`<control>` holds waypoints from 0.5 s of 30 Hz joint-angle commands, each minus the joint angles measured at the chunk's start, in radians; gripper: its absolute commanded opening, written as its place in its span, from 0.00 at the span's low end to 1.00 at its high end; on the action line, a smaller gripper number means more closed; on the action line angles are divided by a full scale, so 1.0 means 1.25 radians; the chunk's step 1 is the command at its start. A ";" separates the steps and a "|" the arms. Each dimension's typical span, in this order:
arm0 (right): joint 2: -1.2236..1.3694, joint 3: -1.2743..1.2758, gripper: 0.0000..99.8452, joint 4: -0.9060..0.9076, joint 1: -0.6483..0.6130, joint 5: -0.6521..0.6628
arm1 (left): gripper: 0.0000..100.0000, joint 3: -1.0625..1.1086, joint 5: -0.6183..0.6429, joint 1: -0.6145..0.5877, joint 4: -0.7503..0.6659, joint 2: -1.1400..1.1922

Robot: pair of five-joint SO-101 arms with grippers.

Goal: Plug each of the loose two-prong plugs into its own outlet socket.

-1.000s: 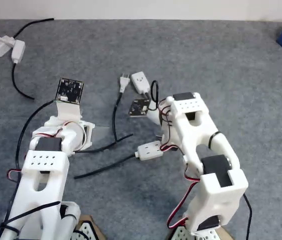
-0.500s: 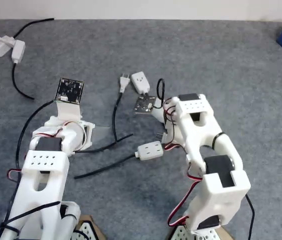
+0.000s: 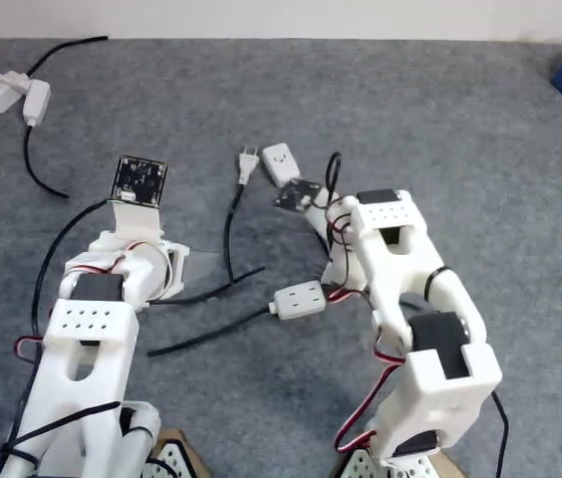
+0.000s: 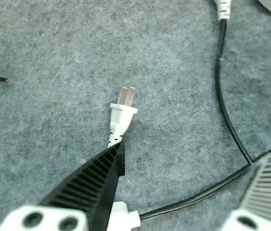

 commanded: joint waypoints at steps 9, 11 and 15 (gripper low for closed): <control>-0.177 -0.197 0.01 0.185 -0.017 -0.247 | 0.40 -0.046 -0.002 0.014 -0.010 -0.008; -0.233 -0.214 0.01 0.165 -0.036 -0.287 | 0.40 -0.061 -0.002 0.014 -0.009 -0.008; -0.326 -0.214 0.01 0.136 -0.067 -0.360 | 0.40 -0.067 -0.002 0.019 -0.009 -0.008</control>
